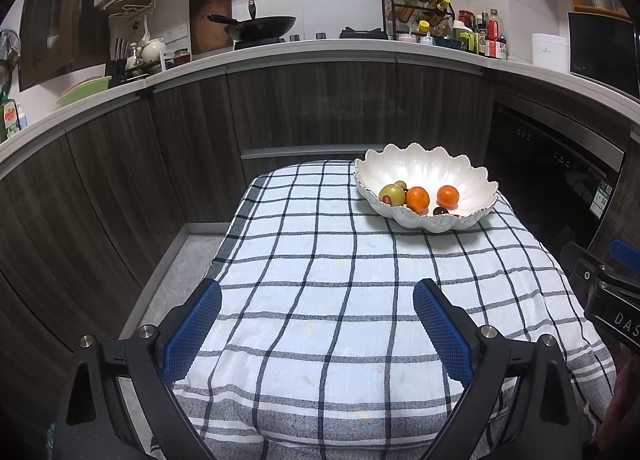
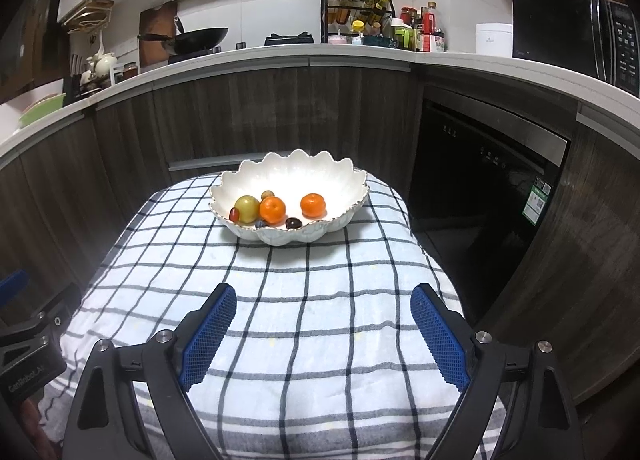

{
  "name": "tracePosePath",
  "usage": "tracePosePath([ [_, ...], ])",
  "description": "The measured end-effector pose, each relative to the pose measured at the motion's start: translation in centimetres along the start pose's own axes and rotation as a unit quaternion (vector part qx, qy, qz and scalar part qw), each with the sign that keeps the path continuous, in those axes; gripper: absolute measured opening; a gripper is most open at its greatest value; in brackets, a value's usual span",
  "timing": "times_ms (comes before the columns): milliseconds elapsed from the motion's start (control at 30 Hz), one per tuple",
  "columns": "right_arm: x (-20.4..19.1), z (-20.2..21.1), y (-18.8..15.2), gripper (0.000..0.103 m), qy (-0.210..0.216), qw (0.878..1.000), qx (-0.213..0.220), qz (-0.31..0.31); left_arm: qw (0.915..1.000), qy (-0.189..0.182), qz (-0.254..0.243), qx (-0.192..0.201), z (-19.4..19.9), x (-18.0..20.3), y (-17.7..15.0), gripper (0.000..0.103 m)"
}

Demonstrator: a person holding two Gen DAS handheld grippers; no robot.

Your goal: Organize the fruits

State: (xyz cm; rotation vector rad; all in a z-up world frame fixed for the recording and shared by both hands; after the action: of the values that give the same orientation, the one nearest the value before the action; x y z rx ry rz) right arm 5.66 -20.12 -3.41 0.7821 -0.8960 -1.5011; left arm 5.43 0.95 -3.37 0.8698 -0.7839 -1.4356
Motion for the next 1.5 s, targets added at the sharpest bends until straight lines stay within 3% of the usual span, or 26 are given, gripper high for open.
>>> tracePosePath([
  [1500,-0.04,-0.01,-0.13,0.09,0.005,1.0,-0.006,-0.007,0.9999,-0.01,-0.006,0.004,0.19,0.22,0.21,0.098],
])
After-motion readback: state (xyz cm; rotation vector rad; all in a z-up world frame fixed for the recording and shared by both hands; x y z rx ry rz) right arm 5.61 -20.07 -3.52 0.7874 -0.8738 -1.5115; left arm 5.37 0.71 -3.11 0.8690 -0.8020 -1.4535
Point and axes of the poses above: each gripper's, at about its wrist camera, not at the fingertips, and z roughly against the way its jaws point, x to its right, y to its top, the point moved 2 cm from there along -z, roughly the way its jaws point, and after that the axes turned 6 degrees about x, right-handed, at the moved point
